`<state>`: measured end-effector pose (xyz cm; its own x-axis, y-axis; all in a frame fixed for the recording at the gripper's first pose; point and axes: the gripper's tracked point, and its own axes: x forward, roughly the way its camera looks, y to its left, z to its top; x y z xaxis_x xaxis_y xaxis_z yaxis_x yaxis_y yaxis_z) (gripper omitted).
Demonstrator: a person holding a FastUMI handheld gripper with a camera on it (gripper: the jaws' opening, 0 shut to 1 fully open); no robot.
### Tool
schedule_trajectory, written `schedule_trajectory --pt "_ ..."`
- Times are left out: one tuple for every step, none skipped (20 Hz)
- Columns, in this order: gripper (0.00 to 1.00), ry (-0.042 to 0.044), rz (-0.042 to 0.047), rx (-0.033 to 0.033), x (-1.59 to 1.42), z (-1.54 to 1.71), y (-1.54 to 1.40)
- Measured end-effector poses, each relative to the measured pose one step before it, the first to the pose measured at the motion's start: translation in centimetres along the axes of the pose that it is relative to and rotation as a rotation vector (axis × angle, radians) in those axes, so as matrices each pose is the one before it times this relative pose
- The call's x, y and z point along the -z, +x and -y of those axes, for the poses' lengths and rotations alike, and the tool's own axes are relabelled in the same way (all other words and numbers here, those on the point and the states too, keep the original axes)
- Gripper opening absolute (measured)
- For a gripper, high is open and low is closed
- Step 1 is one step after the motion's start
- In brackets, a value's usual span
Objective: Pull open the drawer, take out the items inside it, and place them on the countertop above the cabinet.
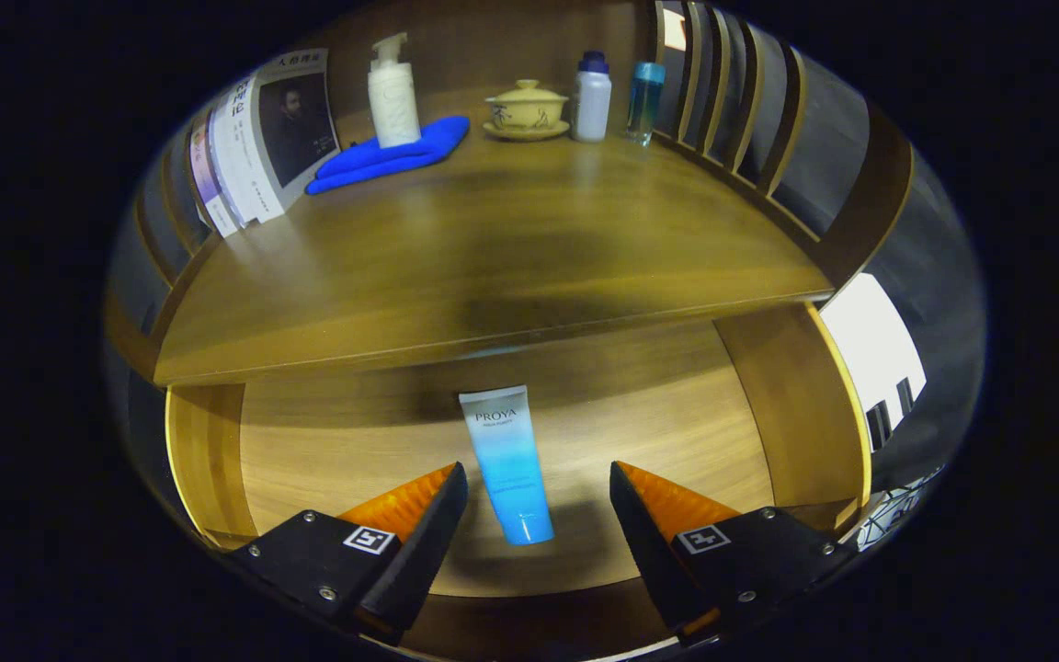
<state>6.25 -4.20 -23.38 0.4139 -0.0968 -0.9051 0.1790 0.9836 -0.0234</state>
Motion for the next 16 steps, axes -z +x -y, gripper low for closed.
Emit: schedule_trajectory --pt "0.95 0.00166 -0.02378 -0.00921 0.35 -0.059 0.486" --pt "0.94 0.00187 -0.01758 -0.00346 0.362 0.041 0.417" --pt "0.93 0.00579 -0.01384 -0.00244 0.05 0.024 0.205" --pt "0.89 0.0114 -0.00117 -0.00362 -0.102 -0.07 0.269" --pt "0.87 0.01201 -0.00552 -0.0072 -0.209 -0.128 0.137" --pt "0.82 0.00826 -0.00433 -0.01012 -0.053 -0.257 0.155" --pt "0.8 0.00181 -0.00631 -0.00574 0.045 -0.148 0.155" --pt "0.74 -0.00379 -0.01385 0.00084 0.241 -0.022 0.214" --pt "0.71 0.0012 -0.00614 -0.01435 0.113 -0.309 -0.003" --pt "0.67 0.00039 -0.00704 -0.00118 0.064 -0.243 0.312" --pt "0.66 -0.00229 -0.00482 0.00135 0.059 -0.141 0.084" --pt "0.66 -0.00492 -0.00853 0.00017 0.32 -0.055 0.232" --pt "0.65 -0.004 -0.01114 0.00197 0.191 0.004 0.144" --pt "0.65 -0.00165 -0.00334 -0.00251 0.081 -0.166 0.241" --pt "0.65 0.00069 -0.00606 0.00368 0.069 -0.016 0.188" --pt "0.65 0.00455 -0.00755 0.00026 0.172 0.013 0.166"
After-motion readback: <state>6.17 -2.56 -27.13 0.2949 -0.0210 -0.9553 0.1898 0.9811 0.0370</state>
